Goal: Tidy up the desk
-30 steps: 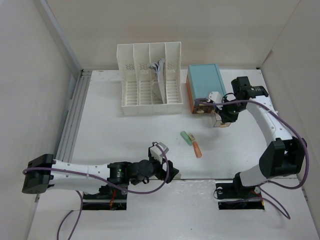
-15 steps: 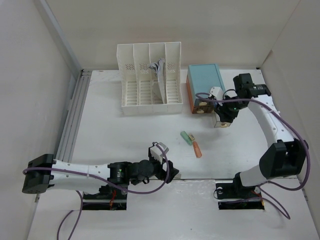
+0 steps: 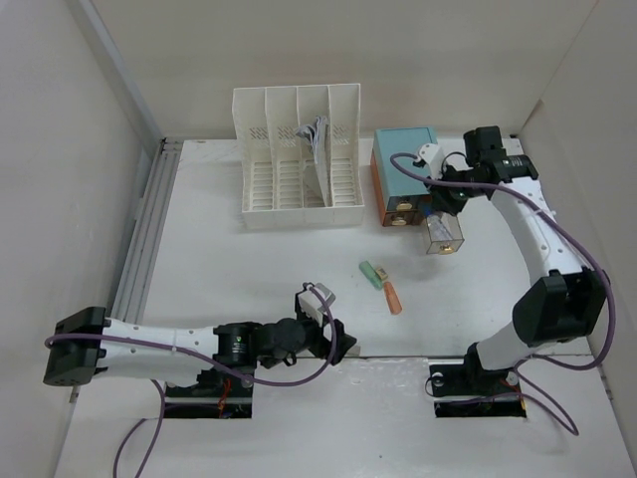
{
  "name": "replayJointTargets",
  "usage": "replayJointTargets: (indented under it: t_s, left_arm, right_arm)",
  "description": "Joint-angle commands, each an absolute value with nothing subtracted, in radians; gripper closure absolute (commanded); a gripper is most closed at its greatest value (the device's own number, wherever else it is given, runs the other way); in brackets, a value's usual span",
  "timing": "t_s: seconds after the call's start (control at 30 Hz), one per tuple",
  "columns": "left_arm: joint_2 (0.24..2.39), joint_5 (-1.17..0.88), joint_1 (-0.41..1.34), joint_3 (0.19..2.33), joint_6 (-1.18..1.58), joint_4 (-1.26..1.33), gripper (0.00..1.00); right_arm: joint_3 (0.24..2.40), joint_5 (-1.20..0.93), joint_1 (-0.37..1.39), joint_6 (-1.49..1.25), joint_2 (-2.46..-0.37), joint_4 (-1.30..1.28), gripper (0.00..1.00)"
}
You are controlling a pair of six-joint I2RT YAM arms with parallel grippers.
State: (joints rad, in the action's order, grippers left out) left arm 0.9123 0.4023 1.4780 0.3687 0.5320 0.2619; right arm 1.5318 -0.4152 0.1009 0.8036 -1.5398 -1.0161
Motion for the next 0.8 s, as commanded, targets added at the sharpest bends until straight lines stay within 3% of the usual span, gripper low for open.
replayJointTargets:
  t_s: [0.0,0.13,0.23,0.4,0.77]
  left_arm:
    - [0.874,0.425,1.482,0.358,0.531,0.284,0.21]
    - [0.908,0.423,1.482,0.347,0.509,0.342,0.18]
    - [0.948,0.423,1.482,0.379,0.500,0.353,0.01]
    - [0.994,0.446,1.482,0.435,0.486,0.351,0.01]
    - [1.012,0.511,1.482,0.462,0.565,0.288,0.01]
  right_arm:
    - [1.510,-0.471,0.135,0.813,-1.499,-0.989,1.00]
    - [1.462,-0.492,0.135,0.992,-1.375,-1.100,1.00]
    - [1.395,-0.482,0.135,1.116,-1.316,-1.158,0.98]
    - [1.301,-0.436,0.135,1.173,-1.261,-1.118,0.94]
    - [1.304,-0.419,0.126,1.140,-1.422,-1.054,0.90]
